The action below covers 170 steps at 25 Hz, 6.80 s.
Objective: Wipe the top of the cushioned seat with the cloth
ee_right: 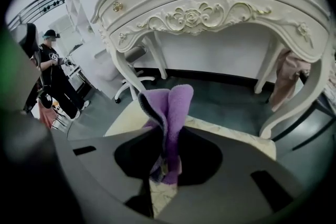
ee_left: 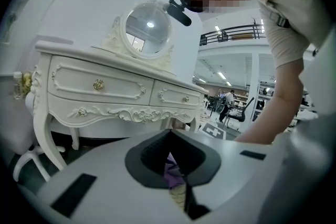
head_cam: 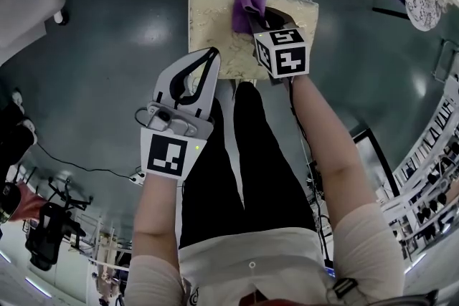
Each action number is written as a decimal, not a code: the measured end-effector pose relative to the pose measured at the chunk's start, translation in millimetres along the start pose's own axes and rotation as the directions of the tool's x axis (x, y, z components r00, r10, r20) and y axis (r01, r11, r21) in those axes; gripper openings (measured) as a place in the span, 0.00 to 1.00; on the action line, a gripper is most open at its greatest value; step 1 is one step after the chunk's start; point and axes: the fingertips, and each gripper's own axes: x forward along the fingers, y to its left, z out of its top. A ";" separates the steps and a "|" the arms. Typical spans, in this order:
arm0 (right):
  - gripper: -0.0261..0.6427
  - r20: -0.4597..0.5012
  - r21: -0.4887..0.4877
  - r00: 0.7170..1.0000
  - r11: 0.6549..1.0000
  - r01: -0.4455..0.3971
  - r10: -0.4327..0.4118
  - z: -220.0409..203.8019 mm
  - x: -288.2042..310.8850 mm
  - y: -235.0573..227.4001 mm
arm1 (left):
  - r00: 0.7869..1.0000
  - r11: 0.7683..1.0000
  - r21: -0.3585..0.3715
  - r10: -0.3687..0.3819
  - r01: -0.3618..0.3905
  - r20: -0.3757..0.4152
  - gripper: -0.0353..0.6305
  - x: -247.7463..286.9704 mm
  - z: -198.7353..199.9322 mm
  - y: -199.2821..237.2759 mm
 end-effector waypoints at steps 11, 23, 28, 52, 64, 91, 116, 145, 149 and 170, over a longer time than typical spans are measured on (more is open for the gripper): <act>0.17 -0.033 0.038 0.996 0.995 0.087 -0.086 -28.6 -37.8 -74.8 | 0.997 0.996 0.068 -0.060 0.063 -0.053 0.07 27.8 -14.9 -55.7; 0.17 -0.101 -0.012 0.981 0.986 0.164 -0.165 -53.8 -65.5 -140.9 | 0.994 0.995 0.021 -0.099 0.099 -0.037 0.07 58.8 -20.8 -97.0; 0.17 -0.149 -0.005 0.965 0.976 0.220 -0.218 -64.7 -78.8 -161.3 | 0.992 0.994 0.015 -0.110 0.111 -0.057 0.07 55.7 -26.5 -108.1; 0.16 -0.068 0.078 0.994 0.994 -0.082 0.087 -18.7 -15.4 136.7 | 0.999 1.000 -0.008 0.014 -0.014 -0.052 0.07 -77.6 -28.8 39.5; 0.16 -0.159 0.100 0.986 0.994 -0.033 0.049 -45.6 2.4 121.5 | 0.999 0.999 -0.028 -0.018 0.017 -0.042 0.07 -87.7 -38.2 43.8; 0.17 -0.117 0.146 0.993 0.989 0.010 0.007 -106.3 -76.4 -64.8 | 1.000 0.998 -0.055 0.011 -0.012 -0.017 0.07 10.8 -52.9 -95.1; 0.17 -0.053 0.098 0.999 0.995 0.002 0.003 -125.1 -141.4 -32.6 | 0.996 0.999 -0.017 -0.052 0.051 -0.073 0.07 -27.7 -66.1 -149.7; 0.16 -0.087 0.023 0.988 0.992 -0.125 0.127 -111.4 -13.1 180.8 | 0.995 1.000 -0.021 -0.006 0.004 -0.099 0.07 -131.5 -92.5 3.4; 0.16 -0.083 0.045 0.988 0.991 -0.129 0.132 -113.0 -17.2 164.3 | 0.996 1.000 -0.007 -0.003 0.002 -0.094 0.07 -119.4 -89.8 -7.2; 0.17 -0.070 0.040 0.995 0.997 -0.072 0.075 -149.6 -74.9 28.0 | 0.993 0.998 -0.049 -0.033 0.027 -0.114 0.07 -40.6 -107.3 -123.2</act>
